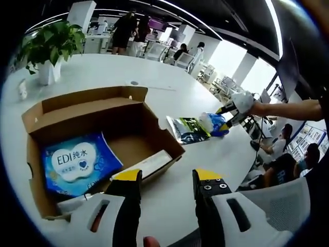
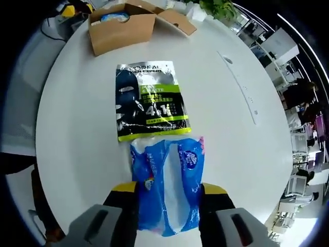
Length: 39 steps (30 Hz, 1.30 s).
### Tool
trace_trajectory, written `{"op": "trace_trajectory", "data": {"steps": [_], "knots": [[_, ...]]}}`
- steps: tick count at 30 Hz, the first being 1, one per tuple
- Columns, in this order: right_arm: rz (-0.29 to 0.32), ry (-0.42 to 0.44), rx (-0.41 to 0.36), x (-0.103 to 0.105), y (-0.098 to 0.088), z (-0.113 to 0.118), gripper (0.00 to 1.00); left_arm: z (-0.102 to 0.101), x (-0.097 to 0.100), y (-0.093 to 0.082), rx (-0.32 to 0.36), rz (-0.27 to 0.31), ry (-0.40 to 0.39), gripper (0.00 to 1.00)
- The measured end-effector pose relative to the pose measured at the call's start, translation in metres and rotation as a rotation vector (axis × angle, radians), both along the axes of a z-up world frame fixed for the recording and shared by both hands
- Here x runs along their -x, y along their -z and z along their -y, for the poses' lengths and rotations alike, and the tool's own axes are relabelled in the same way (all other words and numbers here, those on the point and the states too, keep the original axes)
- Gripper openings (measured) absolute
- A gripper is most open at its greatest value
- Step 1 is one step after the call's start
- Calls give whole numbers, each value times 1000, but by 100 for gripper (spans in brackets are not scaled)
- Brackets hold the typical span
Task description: Operate the shoe box by opening the lid, removing the specified soft item, and placing it in the target area until the item is outside and the box remains undamaged.
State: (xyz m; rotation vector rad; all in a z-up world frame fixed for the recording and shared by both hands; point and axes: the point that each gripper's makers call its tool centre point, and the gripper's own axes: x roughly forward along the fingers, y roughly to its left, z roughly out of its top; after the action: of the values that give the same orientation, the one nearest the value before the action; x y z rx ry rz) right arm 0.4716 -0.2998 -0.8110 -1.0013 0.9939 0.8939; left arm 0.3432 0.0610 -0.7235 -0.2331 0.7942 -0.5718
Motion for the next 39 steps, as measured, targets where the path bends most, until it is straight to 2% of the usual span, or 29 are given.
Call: {"op": "trace_trajectory", "data": {"steps": [12,16,27,34,39], "knots": [[19,29,27,6,-12,6,42,-13,6,-6,15,16,-4,40],[27,73,27,10,-17,11,43,-16,7,-7,19,21,0,40],[53,378,-120,17,-24,30,45,-27,11,-11,18,28,4,40],[47,630,-278,19,-20,42,46,-29,14,-8,10,20,10,40],[28,715,-333,19,-10,49,47,-30,16,-6,2,13,15,40]]}}
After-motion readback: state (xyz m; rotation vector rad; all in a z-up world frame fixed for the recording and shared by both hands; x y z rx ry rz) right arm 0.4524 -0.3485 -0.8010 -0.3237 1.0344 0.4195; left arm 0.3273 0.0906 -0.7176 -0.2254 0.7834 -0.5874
